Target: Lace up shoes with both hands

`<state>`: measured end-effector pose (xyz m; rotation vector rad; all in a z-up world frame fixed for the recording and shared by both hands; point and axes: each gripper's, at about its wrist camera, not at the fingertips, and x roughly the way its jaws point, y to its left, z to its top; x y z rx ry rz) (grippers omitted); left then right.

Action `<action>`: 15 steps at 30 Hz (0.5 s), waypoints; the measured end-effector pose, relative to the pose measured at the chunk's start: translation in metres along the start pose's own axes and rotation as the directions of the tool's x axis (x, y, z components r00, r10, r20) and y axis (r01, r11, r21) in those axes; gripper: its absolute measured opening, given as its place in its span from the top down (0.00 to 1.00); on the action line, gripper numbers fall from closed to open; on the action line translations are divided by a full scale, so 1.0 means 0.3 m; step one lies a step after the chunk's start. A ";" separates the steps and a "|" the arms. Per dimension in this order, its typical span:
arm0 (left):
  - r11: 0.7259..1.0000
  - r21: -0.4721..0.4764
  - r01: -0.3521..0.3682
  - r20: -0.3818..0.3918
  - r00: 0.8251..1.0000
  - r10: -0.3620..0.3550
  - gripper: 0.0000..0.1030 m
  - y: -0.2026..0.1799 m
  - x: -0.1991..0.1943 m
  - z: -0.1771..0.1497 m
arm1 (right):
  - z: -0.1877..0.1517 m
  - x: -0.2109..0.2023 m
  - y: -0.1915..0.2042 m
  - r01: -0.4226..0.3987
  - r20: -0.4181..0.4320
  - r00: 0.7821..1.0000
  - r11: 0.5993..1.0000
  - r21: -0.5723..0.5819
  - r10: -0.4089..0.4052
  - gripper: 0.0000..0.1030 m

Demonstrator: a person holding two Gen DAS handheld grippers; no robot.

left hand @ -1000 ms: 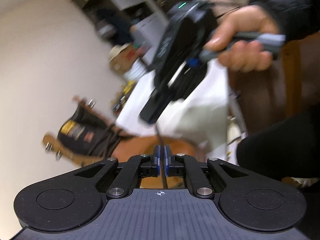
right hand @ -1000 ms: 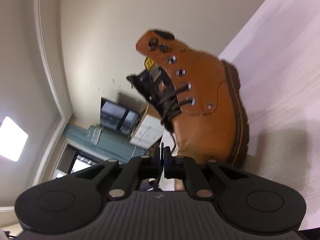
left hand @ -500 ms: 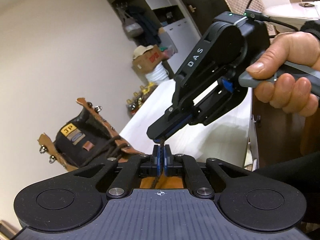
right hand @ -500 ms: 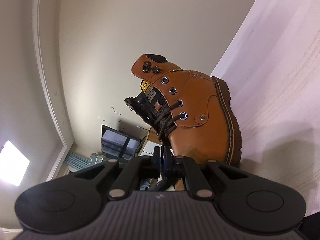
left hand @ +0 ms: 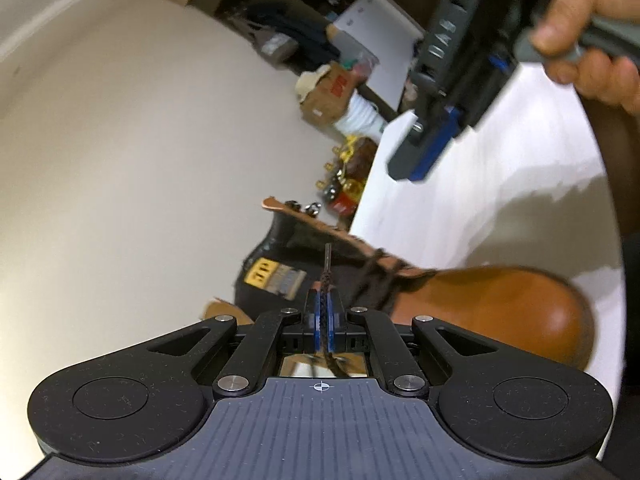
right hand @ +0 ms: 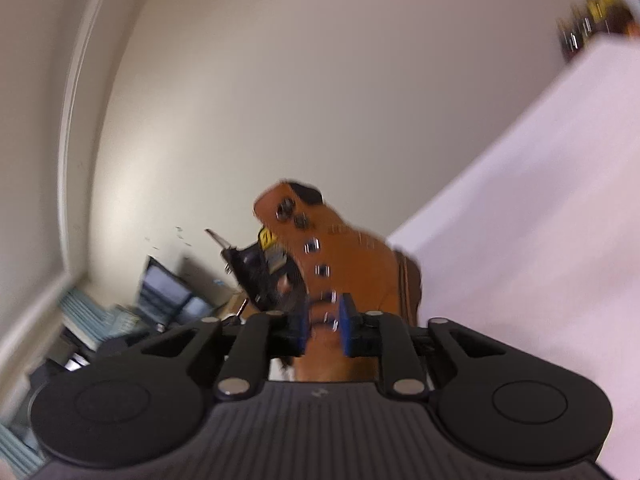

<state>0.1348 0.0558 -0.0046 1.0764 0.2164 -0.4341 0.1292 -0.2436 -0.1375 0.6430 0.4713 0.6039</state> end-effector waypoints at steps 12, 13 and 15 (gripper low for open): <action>0.984 0.174 0.032 -0.045 0.999 -0.024 0.97 -0.018 0.092 0.009 | 0.059 0.207 0.153 0.139 -0.045 0.988 0.971 -0.193 -0.150 0.70; 0.983 0.180 0.035 -0.045 0.999 -0.027 0.97 -0.019 0.093 0.009 | 0.058 0.212 0.154 0.144 -0.044 0.987 0.970 -0.195 -0.156 0.70; 0.981 0.191 0.041 -0.046 0.998 -0.033 0.97 -0.019 0.104 0.007 | 0.058 0.230 0.159 0.160 -0.045 0.984 0.965 -0.207 -0.173 0.69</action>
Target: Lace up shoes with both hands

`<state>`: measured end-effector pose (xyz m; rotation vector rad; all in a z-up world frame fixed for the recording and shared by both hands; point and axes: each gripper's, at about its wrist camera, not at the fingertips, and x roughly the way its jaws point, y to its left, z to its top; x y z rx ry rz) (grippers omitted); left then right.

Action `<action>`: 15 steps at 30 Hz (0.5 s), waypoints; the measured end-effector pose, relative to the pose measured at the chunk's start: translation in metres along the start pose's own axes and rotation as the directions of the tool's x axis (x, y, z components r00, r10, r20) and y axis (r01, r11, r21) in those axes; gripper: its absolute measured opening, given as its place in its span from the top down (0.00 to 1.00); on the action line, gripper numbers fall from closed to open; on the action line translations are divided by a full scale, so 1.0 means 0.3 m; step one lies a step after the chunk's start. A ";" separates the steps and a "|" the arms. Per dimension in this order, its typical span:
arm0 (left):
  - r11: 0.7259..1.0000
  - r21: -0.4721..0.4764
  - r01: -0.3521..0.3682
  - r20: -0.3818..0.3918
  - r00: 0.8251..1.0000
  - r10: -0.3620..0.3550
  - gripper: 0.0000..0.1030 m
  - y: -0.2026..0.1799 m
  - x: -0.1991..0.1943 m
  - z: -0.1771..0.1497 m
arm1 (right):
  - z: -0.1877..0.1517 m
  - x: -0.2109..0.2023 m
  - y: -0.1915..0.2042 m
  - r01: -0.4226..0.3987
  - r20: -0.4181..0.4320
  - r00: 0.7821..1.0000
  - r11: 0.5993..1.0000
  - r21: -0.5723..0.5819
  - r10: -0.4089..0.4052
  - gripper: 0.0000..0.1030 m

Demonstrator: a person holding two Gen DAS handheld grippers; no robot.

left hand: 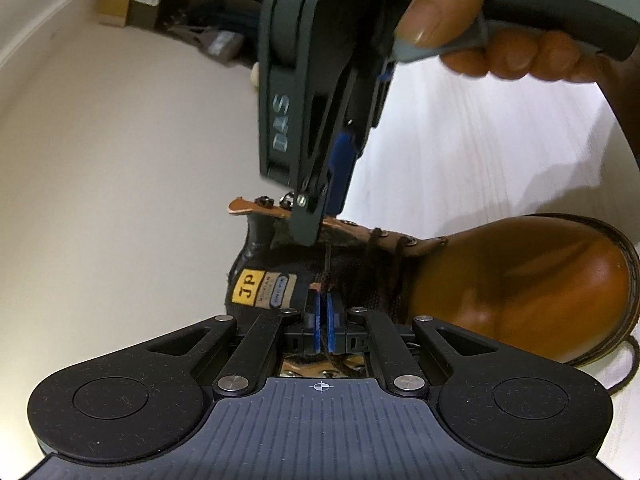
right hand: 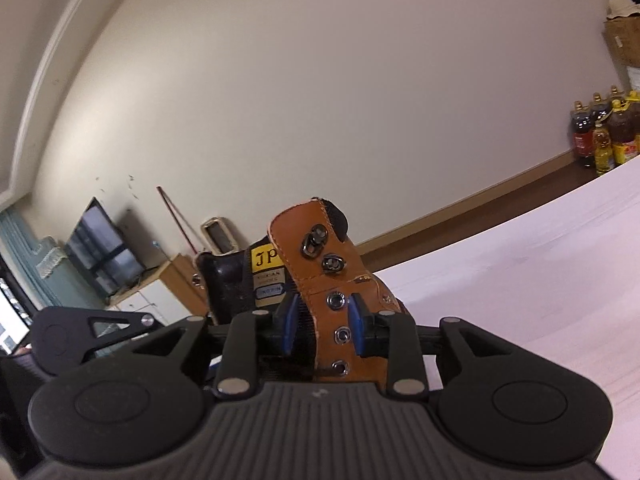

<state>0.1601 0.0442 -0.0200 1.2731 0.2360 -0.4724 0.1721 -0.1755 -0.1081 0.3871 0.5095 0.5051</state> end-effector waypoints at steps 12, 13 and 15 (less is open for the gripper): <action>0.989 0.147 0.029 -0.005 1.000 -0.029 0.97 -0.009 0.043 0.027 | 0.017 -0.010 -0.153 -0.149 -0.011 0.988 0.980 0.132 0.152 0.77; 0.986 0.166 0.033 -0.004 0.999 -0.033 0.97 -0.010 0.044 0.033 | 0.016 -0.013 -0.161 -0.156 -0.010 0.987 0.978 0.142 0.159 0.77; 0.980 0.194 0.040 -0.006 0.999 -0.039 0.97 -0.009 0.055 0.041 | 0.016 -0.020 -0.165 -0.162 -0.009 0.986 0.975 0.151 0.165 0.77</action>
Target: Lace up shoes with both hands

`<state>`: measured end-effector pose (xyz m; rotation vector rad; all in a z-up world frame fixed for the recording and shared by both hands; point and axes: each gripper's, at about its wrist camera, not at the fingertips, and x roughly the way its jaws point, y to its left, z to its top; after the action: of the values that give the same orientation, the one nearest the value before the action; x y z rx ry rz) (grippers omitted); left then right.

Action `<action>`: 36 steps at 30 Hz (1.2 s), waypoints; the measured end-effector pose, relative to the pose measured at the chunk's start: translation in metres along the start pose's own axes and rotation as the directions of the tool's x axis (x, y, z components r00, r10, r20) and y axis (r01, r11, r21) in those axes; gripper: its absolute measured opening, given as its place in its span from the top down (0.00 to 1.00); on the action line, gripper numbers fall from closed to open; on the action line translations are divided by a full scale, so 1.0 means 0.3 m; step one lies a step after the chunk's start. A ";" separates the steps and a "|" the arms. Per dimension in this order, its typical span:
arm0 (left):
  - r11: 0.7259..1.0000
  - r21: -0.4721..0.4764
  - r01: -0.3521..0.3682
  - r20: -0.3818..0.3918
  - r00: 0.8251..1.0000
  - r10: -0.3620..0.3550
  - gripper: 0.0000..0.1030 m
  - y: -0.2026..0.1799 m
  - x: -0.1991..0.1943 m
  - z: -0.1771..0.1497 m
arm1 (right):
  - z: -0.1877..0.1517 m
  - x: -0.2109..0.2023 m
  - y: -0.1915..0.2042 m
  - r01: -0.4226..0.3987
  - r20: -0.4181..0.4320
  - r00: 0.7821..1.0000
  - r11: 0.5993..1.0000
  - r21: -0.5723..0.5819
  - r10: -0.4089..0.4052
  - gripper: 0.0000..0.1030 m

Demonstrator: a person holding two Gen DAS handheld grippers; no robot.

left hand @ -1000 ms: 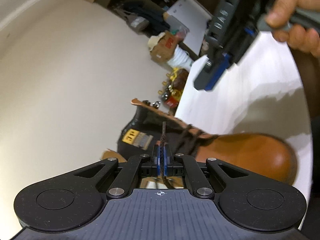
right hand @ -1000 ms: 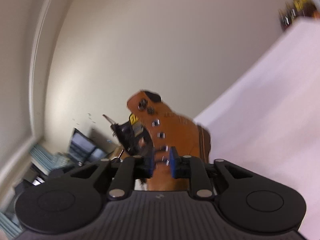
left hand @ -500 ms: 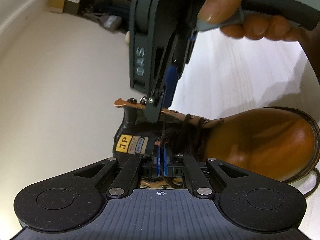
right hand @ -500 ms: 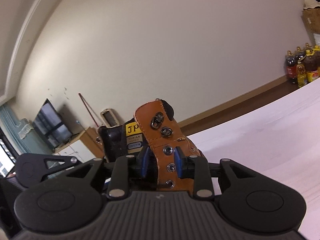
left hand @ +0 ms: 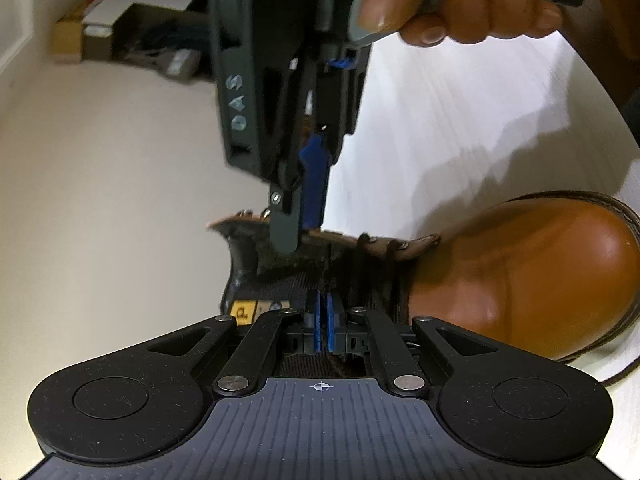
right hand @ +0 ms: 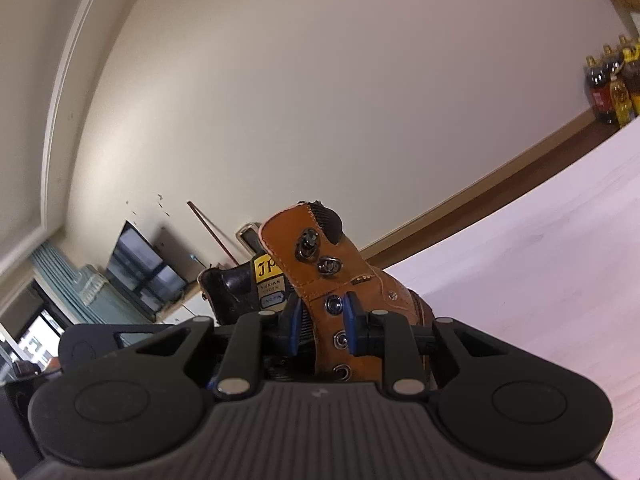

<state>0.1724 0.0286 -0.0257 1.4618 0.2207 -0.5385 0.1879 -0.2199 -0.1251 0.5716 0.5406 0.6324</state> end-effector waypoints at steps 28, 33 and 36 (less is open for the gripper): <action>0.992 -0.108 0.062 0.069 0.996 -0.055 0.96 0.063 0.088 0.025 | -0.076 0.009 -0.204 -0.184 0.040 0.982 0.899 0.398 0.183 0.80; 0.984 -0.171 0.054 0.073 0.996 -0.042 0.91 0.069 0.080 0.016 | -0.084 0.010 -0.204 -0.206 0.050 0.978 0.890 0.406 0.203 0.97; 0.971 -0.237 0.030 0.073 0.997 -0.013 0.80 0.073 0.037 -0.008 | -0.067 -0.064 -0.206 -0.167 0.088 0.985 0.918 0.360 0.145 0.98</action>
<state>0.1928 0.0289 -0.0119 1.2061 0.2364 -0.5608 0.1863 -0.2674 -0.1733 0.9927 0.5639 0.6674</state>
